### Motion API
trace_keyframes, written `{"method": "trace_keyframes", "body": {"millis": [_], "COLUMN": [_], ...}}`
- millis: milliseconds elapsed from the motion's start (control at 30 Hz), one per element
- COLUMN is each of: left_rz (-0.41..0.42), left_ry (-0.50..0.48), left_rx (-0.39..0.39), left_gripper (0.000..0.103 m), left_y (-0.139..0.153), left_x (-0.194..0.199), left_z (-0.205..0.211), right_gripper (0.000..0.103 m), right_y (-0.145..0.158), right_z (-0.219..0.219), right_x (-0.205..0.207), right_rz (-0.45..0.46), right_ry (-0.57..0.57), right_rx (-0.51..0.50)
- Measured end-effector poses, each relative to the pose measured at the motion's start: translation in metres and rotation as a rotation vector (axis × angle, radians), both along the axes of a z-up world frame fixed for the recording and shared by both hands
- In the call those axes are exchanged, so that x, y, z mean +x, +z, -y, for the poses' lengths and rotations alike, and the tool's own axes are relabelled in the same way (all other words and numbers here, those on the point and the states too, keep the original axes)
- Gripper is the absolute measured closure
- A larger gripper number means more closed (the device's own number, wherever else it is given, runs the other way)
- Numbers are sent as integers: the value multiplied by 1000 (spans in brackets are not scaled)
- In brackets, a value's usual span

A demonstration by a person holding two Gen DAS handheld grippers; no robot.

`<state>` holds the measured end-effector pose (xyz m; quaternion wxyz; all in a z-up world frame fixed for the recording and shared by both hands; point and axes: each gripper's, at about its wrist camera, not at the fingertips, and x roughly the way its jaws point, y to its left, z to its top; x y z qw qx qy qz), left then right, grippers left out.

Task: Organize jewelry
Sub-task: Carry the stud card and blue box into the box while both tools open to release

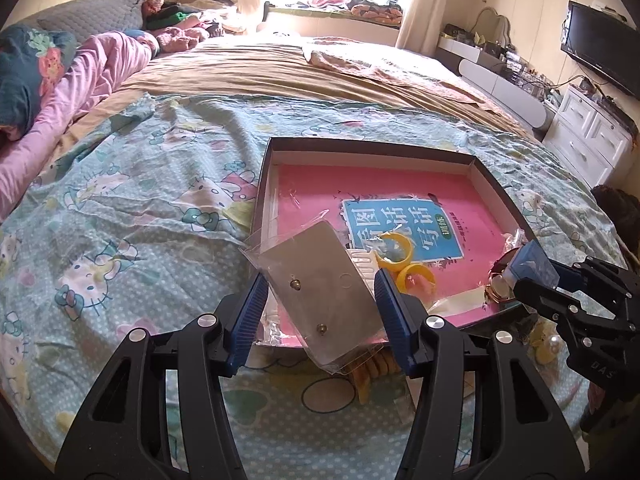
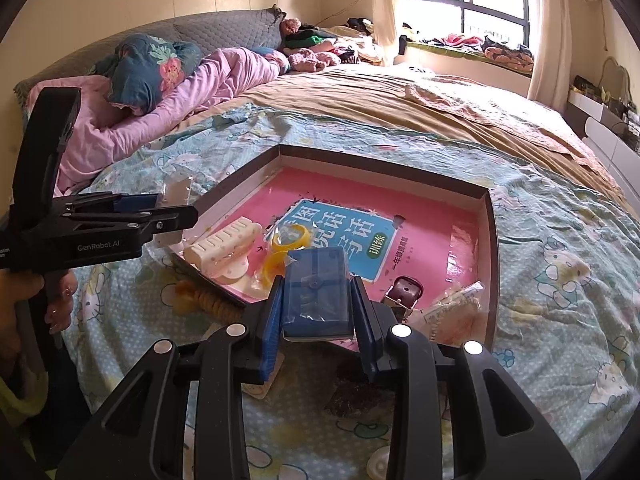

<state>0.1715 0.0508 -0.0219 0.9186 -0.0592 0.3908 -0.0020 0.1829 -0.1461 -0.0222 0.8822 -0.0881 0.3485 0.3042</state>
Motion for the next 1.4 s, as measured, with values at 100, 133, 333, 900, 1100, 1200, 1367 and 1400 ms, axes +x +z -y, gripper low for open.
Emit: {"method": "trace_keyframes", "body": {"millis": [100,133,333,900,1100,1200,1367,1400], "left_rz": [-14,-17,-37,-58,-56,-48,-35,-32], "left_ry": [-6,-7,-7,-12,-13,-21,-24,-26], "left_rx": [9,10,10,8,6,11,14,13], "left_gripper": [56,56,56,56,48,45,40,38], "left_y": [-5,-6,-11,-18,-17,-16,-11,-9], "left_x": [6,7,19,28,28,27,23,22], "left_z": [1,2,2,2,3,6,8,9], "right_gripper": [72,72,72,66,59,54,44,40], "right_y": [-6,-8,-17,-27,-23,-18,-6,-3], "right_z": [1,1,2,4,5,7,11,12], "right_x": [6,8,19,34,30,27,17,16], "right_rz": [-5,-6,0,-21,-22,-21,-5,-2], "right_ry": [-10,-14,-29,-51,-58,-57,-55,-56], "right_rx": [-14,-17,-48,-67,-56,-45,-25,-19]}}
